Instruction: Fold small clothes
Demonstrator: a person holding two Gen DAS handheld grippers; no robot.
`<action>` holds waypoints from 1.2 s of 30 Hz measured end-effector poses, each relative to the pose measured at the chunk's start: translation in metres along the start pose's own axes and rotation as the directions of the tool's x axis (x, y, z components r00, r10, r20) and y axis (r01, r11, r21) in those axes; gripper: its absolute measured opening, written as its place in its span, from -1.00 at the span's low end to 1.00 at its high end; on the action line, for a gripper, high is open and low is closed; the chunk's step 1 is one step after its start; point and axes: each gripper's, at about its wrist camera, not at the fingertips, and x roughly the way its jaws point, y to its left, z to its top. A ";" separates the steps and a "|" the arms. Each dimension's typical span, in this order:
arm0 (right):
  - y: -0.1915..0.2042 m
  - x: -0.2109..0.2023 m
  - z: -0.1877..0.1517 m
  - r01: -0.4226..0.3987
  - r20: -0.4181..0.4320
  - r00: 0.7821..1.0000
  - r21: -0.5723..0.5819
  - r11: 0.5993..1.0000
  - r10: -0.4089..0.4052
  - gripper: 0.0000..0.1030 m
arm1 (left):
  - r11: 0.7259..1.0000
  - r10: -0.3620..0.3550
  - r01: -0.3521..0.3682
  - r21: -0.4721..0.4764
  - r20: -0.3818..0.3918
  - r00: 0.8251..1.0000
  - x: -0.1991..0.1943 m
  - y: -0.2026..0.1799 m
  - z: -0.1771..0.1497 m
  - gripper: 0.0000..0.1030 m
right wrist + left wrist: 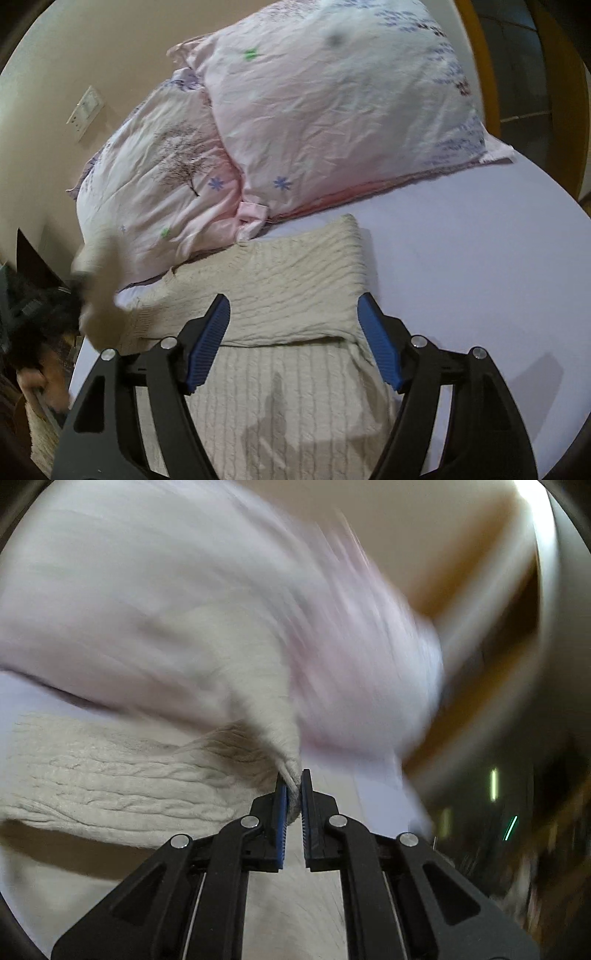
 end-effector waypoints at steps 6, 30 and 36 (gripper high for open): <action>-0.028 -0.030 -0.011 0.003 -0.041 0.999 0.004 1.000 -0.003 0.46 | 0.994 0.027 -0.008 0.111 -0.164 0.986 0.027 -0.032 -0.049 -0.88; -0.104 -0.057 -0.195 -0.429 -0.340 0.709 0.487 0.761 0.618 0.11 | 0.932 -0.128 0.131 -0.339 0.031 0.991 -0.183 0.123 -0.264 -0.29; -0.096 -0.048 -0.201 -0.509 -0.295 0.658 0.504 0.698 0.693 -0.81 | 0.908 -0.182 0.185 -0.375 0.045 0.982 -0.163 0.121 -0.270 -0.36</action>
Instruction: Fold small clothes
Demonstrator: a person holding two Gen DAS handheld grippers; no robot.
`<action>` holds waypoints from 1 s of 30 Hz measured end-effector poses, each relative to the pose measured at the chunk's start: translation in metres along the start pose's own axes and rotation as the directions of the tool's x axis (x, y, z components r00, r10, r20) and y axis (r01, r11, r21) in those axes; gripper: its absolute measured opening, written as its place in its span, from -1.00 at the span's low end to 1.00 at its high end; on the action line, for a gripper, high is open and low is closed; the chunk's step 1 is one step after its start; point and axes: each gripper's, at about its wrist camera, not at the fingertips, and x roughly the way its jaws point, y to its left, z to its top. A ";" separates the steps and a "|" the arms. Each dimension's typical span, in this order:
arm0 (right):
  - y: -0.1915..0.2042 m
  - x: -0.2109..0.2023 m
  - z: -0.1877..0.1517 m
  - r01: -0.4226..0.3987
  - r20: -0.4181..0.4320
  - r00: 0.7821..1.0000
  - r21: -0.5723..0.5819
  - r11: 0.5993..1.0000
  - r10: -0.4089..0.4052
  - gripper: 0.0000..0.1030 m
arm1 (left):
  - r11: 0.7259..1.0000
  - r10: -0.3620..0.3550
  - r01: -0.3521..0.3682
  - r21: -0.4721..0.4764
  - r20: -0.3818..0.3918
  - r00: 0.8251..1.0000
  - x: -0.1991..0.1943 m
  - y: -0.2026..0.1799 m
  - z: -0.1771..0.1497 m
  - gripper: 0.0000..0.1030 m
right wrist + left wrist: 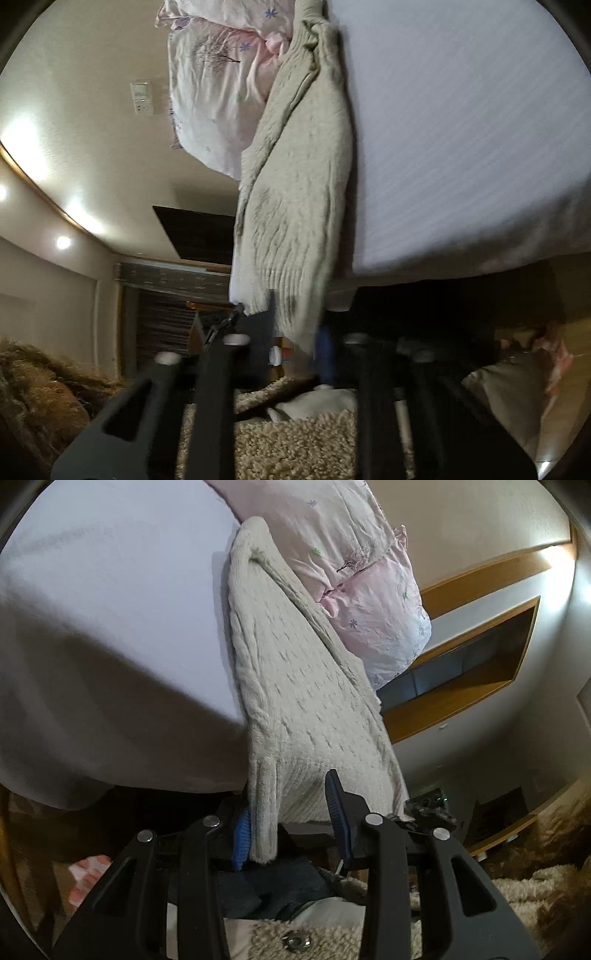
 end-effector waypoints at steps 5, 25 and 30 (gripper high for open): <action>0.043 -0.014 0.004 0.011 0.075 0.997 -0.133 0.991 -0.001 -0.85 | 0.996 -0.090 0.089 0.014 0.079 0.993 -0.024 -0.017 0.004 -0.87; 0.091 0.076 0.305 0.287 0.435 0.864 -0.016 0.958 -0.251 -0.85 | 0.908 0.402 -0.415 0.055 0.161 0.901 0.157 -0.043 0.287 -0.88; 0.073 0.083 0.319 0.355 0.448 0.820 0.092 0.930 -0.357 -0.02 | 0.934 0.356 -0.355 -0.036 0.101 0.929 0.150 -0.016 0.297 -0.86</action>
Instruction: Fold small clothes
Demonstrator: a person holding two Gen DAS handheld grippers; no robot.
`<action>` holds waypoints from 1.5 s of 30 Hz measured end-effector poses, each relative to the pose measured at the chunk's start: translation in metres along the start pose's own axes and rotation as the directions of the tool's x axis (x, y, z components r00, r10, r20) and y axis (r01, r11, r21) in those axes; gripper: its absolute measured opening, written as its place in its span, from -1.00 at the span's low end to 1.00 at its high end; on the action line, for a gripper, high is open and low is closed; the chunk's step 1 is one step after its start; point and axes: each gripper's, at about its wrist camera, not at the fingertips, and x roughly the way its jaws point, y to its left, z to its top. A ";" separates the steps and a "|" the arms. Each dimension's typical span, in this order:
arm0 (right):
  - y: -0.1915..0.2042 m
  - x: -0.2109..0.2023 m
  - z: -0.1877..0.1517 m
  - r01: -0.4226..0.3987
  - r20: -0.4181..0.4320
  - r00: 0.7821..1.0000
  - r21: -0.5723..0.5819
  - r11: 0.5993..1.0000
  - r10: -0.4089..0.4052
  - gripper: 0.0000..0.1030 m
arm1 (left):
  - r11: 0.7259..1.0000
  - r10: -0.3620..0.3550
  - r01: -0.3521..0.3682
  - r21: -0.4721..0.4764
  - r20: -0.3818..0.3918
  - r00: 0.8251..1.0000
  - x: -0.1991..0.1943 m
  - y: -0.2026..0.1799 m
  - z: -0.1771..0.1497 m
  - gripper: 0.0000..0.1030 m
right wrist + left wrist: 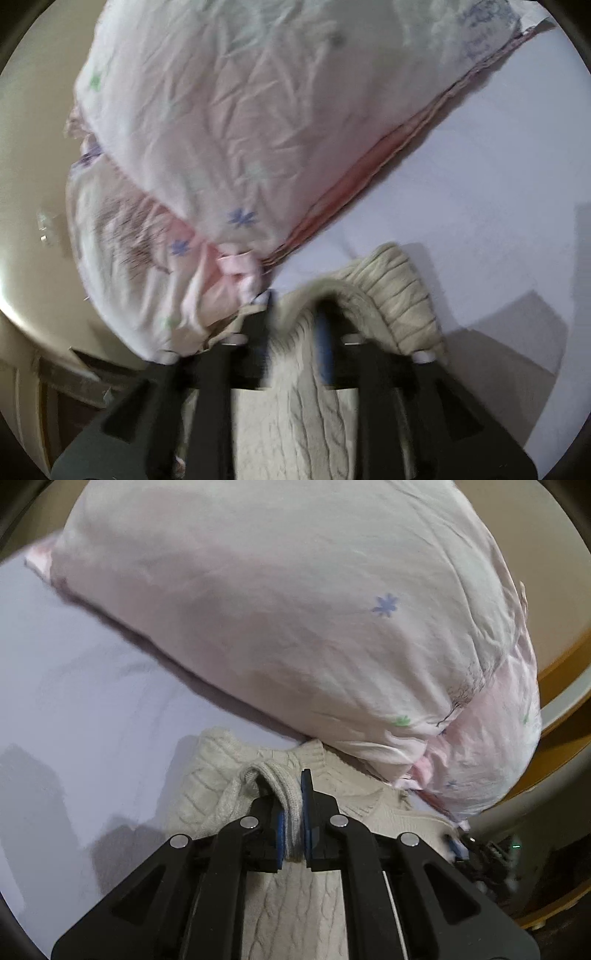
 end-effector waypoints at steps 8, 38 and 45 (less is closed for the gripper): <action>0.018 -0.044 -0.016 0.039 0.140 0.990 -0.156 0.987 -0.017 0.85 | 0.990 -0.111 0.117 -0.075 0.076 0.991 -0.060 0.030 -0.003 0.48; -0.021 -0.125 -0.018 0.063 0.168 0.985 -0.176 0.982 -0.033 0.85 | 0.754 -0.655 0.638 -0.160 -0.257 0.710 0.070 -0.184 -0.096 -0.59; -0.034 -0.138 -0.001 0.074 0.110 0.992 -0.156 0.985 -0.058 0.92 | 0.674 -0.737 0.664 -0.323 -0.361 0.572 0.132 -0.213 -0.120 -0.54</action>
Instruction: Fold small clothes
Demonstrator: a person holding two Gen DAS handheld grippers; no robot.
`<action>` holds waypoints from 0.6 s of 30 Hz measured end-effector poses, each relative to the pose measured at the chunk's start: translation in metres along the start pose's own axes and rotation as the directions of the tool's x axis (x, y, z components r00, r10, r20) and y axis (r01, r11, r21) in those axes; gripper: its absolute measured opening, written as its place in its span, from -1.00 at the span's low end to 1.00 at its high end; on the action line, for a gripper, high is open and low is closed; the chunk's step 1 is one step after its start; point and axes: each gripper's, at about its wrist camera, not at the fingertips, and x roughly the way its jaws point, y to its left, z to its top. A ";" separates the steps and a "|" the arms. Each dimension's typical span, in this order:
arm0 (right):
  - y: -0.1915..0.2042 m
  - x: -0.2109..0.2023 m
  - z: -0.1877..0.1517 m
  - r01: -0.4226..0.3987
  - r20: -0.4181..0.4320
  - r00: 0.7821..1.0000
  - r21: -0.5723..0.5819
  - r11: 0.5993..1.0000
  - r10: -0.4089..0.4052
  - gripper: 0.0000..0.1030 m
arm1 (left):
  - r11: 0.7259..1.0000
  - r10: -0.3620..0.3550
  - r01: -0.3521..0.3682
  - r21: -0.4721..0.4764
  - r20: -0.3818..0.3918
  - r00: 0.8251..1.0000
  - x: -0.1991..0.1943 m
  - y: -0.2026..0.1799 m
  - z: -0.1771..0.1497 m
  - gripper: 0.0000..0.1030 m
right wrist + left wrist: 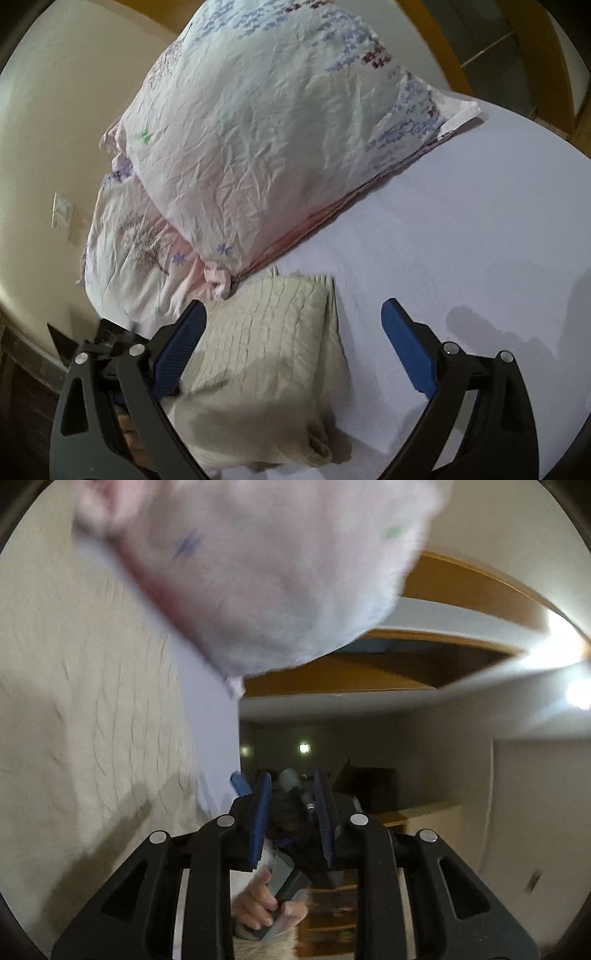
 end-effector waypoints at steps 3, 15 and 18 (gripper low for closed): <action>-0.003 0.019 0.005 -0.060 -0.118 0.991 0.025 0.998 0.063 0.96 | 0.974 0.123 -0.153 0.167 0.174 0.977 -0.058 -0.031 -0.001 0.02; 0.002 0.095 -0.004 -0.084 -0.409 0.908 0.046 0.995 0.095 0.81 | 0.689 0.659 -0.692 0.217 0.212 0.722 -0.071 0.008 -0.032 0.36; -0.001 0.101 -0.006 -0.100 -0.416 0.903 0.036 0.994 0.106 0.38 | 0.677 0.670 -0.700 0.228 0.201 0.714 -0.058 0.016 -0.037 0.46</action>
